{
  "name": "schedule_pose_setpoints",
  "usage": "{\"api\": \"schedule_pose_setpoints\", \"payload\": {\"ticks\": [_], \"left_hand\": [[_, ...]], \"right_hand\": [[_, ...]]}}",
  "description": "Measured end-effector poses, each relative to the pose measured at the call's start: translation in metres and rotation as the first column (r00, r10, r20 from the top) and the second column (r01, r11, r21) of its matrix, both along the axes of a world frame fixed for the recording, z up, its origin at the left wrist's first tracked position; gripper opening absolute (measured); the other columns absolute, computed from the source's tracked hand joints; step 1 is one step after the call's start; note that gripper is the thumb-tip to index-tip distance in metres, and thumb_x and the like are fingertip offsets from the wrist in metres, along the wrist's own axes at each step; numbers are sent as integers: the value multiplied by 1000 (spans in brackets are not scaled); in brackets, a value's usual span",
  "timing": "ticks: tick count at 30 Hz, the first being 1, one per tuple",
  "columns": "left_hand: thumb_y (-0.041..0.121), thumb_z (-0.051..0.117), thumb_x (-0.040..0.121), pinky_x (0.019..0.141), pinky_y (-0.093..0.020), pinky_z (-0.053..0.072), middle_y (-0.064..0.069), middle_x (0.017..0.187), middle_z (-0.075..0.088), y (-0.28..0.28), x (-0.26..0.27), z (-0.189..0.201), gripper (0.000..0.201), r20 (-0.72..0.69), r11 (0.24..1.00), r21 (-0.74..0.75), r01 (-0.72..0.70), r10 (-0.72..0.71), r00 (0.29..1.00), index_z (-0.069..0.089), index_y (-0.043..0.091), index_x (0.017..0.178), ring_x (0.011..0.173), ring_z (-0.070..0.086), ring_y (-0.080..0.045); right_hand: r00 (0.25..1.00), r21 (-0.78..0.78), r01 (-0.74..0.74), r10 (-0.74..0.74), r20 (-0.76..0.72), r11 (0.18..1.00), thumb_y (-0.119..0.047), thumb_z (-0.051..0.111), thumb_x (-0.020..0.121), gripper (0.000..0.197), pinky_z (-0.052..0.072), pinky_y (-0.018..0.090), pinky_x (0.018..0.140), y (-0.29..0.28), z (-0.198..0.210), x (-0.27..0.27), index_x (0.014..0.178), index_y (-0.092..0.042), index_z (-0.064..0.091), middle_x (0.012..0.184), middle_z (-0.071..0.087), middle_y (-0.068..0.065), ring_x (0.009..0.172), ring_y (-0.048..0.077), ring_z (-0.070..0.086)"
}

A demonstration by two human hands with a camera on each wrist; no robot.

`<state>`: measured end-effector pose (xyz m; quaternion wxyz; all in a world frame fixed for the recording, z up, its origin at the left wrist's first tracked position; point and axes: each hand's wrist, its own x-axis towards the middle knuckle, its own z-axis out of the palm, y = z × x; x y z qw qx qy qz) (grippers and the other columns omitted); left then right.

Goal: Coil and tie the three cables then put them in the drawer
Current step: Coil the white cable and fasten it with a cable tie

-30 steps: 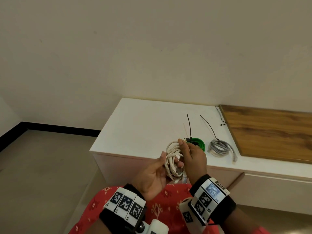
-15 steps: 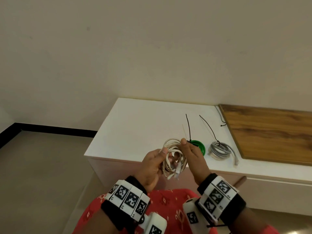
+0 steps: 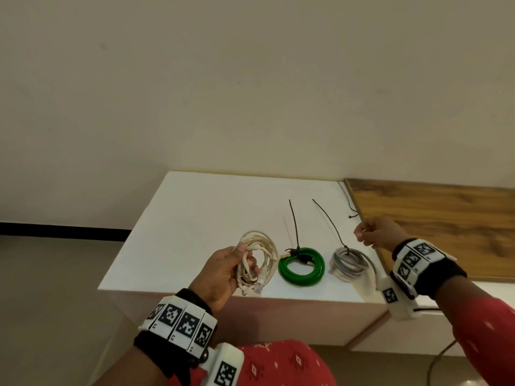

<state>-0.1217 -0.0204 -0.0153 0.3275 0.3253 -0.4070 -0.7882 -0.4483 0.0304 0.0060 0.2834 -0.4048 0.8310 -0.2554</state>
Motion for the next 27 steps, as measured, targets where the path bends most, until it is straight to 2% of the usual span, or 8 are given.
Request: {"api": "schedule_pose_setpoints", "payload": {"ticks": [3,7,10,14,17,21,25,27], "left_hand": [[22,36,95,52,-23,50,-1,54,54,-8,-7,-3,27,18,1000,9,8,-8,1000,50,3,80,52,57,-15],[26,43,88,54,-25,50,-2,55,54,-17,-14,-7,26,19,999,30,11,-12,1000,50,3,78,53,57,-16],[29,47,80,55,-26,49,-4,56,53,-22,-15,-13,27,26,999,45,0,-1,1000,51,2,80,54,56,-17],[28,47,80,54,-26,51,-5,56,52,-28,-15,-21,28,25,997,79,-7,5,1000,53,1,80,55,56,-18],[29,49,77,54,-26,52,-7,58,52,-37,-17,-25,31,14,994,108,-9,7,1000,53,-1,85,58,55,-20],[27,50,75,53,-26,53,-8,59,53,-41,-20,-27,32,8,991,133,-16,15,1000,53,-2,86,57,57,-20],[27,49,75,53,-25,53,-7,58,53,-41,-19,-27,31,18,991,135,-27,25,1000,53,-2,85,57,56,-20],[27,49,76,53,-25,52,-6,56,53,-39,-17,-24,30,10,992,127,-28,27,1000,52,-1,84,55,56,-19]], "right_hand": [[978,101,-4,25,-206,995,-2,59,83,19,44,25,61,-27,-3,-29,68,-15,58,76,63,9,65,18,54],[882,240,-50,156,-445,970,-2,59,83,14,44,31,85,-64,-17,-53,96,-5,65,112,63,15,103,29,57],[786,305,-67,239,-571,950,0,49,86,22,42,29,88,-84,-28,-64,101,-8,64,113,65,11,107,29,57],[692,443,-95,379,-614,891,-3,46,86,21,38,26,79,-100,-32,-75,92,-20,57,115,65,7,107,26,58],[640,525,-84,449,-623,847,-8,44,89,25,41,28,92,-108,-37,-77,107,-15,60,118,63,7,110,24,58],[569,591,-68,517,-639,804,-13,47,90,24,44,29,94,-111,-45,-73,108,-12,62,116,63,6,109,23,58],[630,520,-128,474,-615,845,-18,56,87,9,41,28,94,-111,-32,-63,87,-18,66,117,64,6,111,24,58],[700,386,-194,403,-590,902,-19,61,85,12,40,30,92,-105,-20,-52,91,-12,68,118,62,8,110,26,55]]}}
